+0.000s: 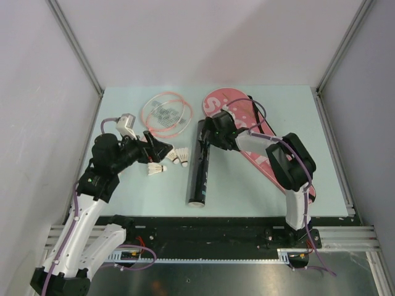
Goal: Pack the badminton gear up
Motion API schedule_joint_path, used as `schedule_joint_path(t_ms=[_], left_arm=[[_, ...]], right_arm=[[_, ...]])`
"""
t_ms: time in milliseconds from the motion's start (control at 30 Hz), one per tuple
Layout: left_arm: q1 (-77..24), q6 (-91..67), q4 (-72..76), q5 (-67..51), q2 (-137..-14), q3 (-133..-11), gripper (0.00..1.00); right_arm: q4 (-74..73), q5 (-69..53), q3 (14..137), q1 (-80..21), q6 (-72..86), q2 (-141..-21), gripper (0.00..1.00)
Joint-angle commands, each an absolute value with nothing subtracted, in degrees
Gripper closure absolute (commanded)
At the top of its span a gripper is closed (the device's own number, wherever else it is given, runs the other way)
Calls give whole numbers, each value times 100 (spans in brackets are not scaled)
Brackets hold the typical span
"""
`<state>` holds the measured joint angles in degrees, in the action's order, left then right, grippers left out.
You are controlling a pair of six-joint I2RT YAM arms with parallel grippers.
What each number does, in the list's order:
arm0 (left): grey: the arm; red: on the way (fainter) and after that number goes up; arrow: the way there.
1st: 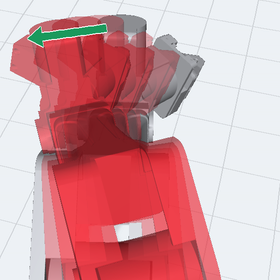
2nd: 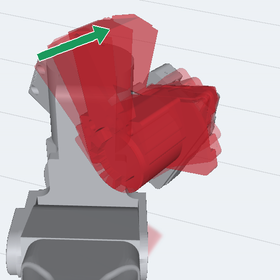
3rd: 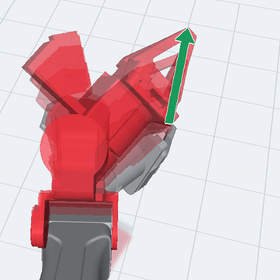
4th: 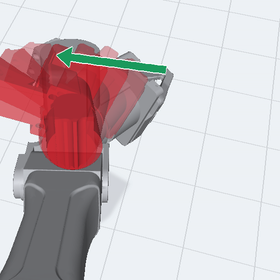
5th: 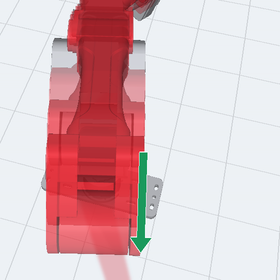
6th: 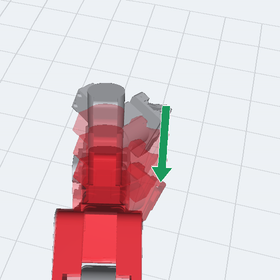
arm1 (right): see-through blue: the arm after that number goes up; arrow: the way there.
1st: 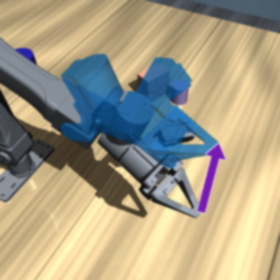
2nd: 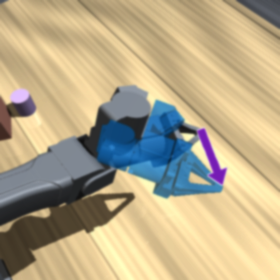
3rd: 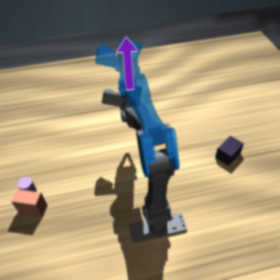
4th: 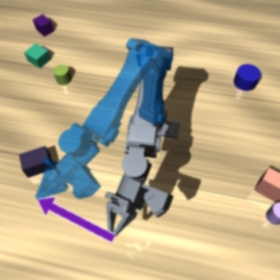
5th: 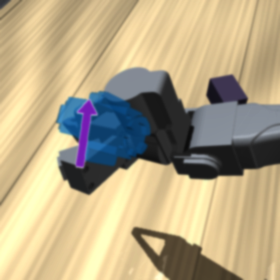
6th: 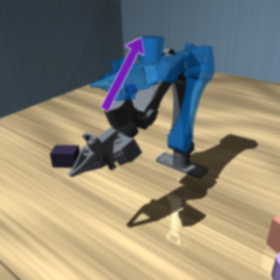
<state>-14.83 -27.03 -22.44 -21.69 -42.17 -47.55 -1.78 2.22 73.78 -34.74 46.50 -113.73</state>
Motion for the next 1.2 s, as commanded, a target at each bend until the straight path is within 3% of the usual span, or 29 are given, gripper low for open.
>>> schedule_joint_path(t_ms=[0,233,567,667,800,933,1067,1167], left_arm=[[-1529,-2821,-2180,-2338,-4105,-4729,0],[-1529,-2848,-2180,-2303,-4061,-4764,0],[-1529,-2874,-2180,-2338,-3964,-4772,0],[-1529,-2927,-2180,-2373,-3938,-4790,0],[-1529,-2953,-2162,-2478,-4008,-4851,0],[-1547,-2866,-2171,-2750,-4218,-4992,0],[-1801,-2593,-2180,-3006,-4823,-5456,7],[-1942,-2540,-2162,-3268,-5237,-5843,16]], right_arm=[[-1025,807,8155,-3638,4518,-11750,0],[-2557,1398,9659,-3929,4140,-12568,1],[-2224,862,9844,-3876,3605,-12621,26],[-1847,677,9739,-3824,2727,-12385,38],[-1538,-120,9379,-3578,1146,-11752,44],[-2046,-3032,9088,-3103,-778,-11155,49],[-3021,-3182,8711,-3050,-2737,-10461,51],[-3146,-3078,8175,-3050,-3347,-10082,53]])
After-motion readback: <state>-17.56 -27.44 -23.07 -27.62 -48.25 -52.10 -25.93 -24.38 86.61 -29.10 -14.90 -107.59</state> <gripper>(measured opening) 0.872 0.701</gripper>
